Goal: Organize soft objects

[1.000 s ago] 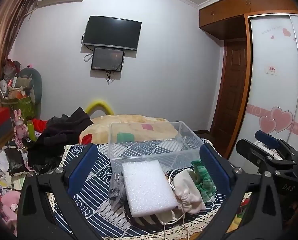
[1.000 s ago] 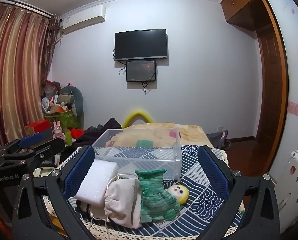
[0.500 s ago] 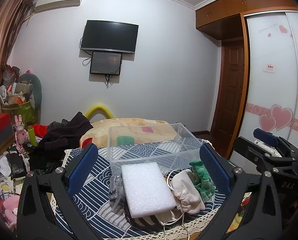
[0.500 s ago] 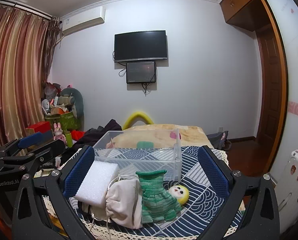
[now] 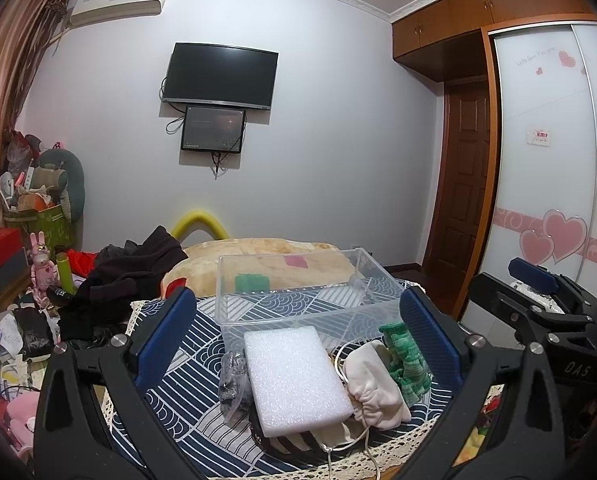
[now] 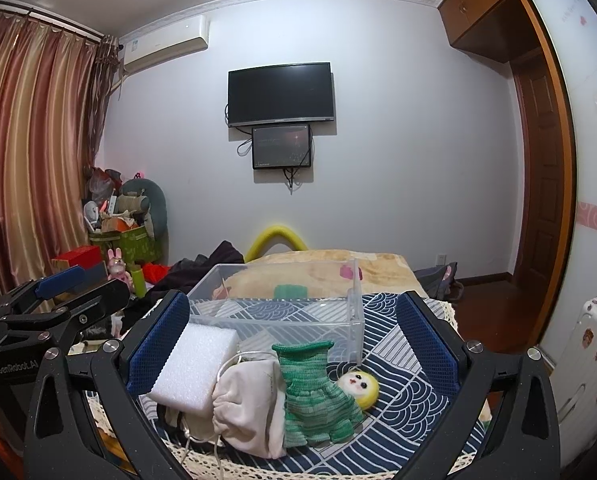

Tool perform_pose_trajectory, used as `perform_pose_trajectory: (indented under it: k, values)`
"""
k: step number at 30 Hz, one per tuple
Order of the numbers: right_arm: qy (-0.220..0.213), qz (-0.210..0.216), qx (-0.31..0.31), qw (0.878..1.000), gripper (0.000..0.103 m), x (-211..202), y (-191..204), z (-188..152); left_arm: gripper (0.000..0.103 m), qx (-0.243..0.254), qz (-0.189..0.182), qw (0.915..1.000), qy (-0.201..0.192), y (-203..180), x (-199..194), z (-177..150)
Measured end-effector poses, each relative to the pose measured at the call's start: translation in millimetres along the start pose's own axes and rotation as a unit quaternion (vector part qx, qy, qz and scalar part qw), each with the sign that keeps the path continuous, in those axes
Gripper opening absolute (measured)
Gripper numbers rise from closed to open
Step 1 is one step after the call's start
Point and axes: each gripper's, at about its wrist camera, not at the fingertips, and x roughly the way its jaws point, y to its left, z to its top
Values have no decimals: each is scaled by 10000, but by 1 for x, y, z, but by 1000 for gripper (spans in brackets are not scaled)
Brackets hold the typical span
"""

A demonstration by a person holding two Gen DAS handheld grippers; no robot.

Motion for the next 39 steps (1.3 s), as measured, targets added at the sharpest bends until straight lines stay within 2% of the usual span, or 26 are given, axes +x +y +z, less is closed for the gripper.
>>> perform_pose_trajectory:
  k: [39]
  values:
    - [-31,47,-1,10000,103,-1,3,1,103,-40,9,10000,-23,3,-2,2]
